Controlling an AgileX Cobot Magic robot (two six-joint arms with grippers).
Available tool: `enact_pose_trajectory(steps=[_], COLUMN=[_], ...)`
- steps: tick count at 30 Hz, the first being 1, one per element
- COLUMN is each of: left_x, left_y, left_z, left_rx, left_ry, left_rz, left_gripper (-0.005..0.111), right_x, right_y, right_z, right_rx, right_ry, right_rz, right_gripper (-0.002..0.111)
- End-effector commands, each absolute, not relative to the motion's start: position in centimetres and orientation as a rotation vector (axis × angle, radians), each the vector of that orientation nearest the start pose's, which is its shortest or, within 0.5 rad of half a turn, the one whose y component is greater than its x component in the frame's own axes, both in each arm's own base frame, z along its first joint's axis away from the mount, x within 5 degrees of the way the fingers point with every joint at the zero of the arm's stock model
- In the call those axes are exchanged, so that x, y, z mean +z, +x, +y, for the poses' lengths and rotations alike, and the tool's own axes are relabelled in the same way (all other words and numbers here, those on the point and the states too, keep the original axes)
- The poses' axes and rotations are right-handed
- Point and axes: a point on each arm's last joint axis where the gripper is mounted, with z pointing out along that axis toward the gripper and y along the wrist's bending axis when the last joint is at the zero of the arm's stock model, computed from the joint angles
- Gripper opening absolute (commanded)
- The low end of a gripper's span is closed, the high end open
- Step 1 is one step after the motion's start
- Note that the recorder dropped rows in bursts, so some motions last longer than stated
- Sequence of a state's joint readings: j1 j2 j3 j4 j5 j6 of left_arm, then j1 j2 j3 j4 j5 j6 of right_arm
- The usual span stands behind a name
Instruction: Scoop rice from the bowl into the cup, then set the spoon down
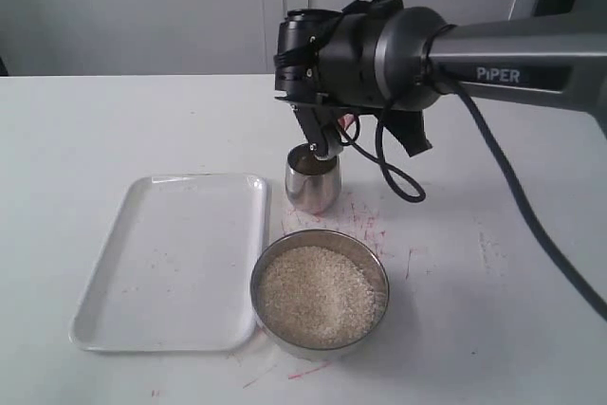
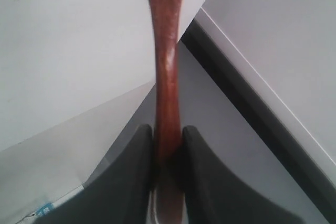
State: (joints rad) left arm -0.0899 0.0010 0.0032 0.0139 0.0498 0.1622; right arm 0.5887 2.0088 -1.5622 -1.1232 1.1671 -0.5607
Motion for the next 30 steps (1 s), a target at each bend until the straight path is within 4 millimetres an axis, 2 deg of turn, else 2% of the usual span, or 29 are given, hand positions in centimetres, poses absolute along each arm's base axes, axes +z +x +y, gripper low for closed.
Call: enact_pose_trajectory(steps=[1, 7, 12, 16, 19, 22, 25, 28, 30], left_x=[20.9, 20.9, 20.9, 20.9, 20.9, 20.9, 20.9, 20.9, 20.9], left_y=[5.6, 5.6, 5.6, 5.6, 5.6, 5.6, 5.6, 5.6, 5.6], left_z=[-0.5, -0.5, -0.5, -0.5, -0.5, -0.5, -0.5, -0.5, -0.5], left_rx=[0.064, 0.064, 0.064, 0.064, 0.064, 0.064, 0.064, 0.064, 0.064], left_ry=[0.202, 0.202, 0.202, 0.202, 0.202, 0.202, 0.202, 0.202, 0.202], left_rz=[1.516, 1.516, 1.516, 1.516, 1.516, 1.516, 1.516, 1.516, 1.516], left_gripper=[0.014, 0.014, 0.014, 0.014, 0.014, 0.014, 0.014, 0.014, 0.014], right_x=[25.3, 25.7, 25.4, 25.5, 25.2, 25.3, 24.9, 25.4, 25.3], right_y=[38.5, 38.4, 38.2, 38.2, 38.1, 38.1, 38.0, 38.2, 38.2], right_z=[17.2, 16.9, 17.8, 17.6, 17.8, 17.6, 18.0, 17.4, 17.5], right_rx=[-1.562, -1.624, -1.558, -1.590, -1.520, -1.549, -1.475, -1.570, -1.548], right_ry=[-1.962, -1.930, -1.948, -1.927, -1.929, -1.925, -1.932, -1.909, -1.908], right_rz=[1.823, 1.837, 1.811, 1.836, 1.860, 1.861, 1.883, 1.863, 1.874], right_gripper=[0.000, 0.000, 0.000, 0.000, 0.000, 0.000, 0.000, 0.000, 0.000])
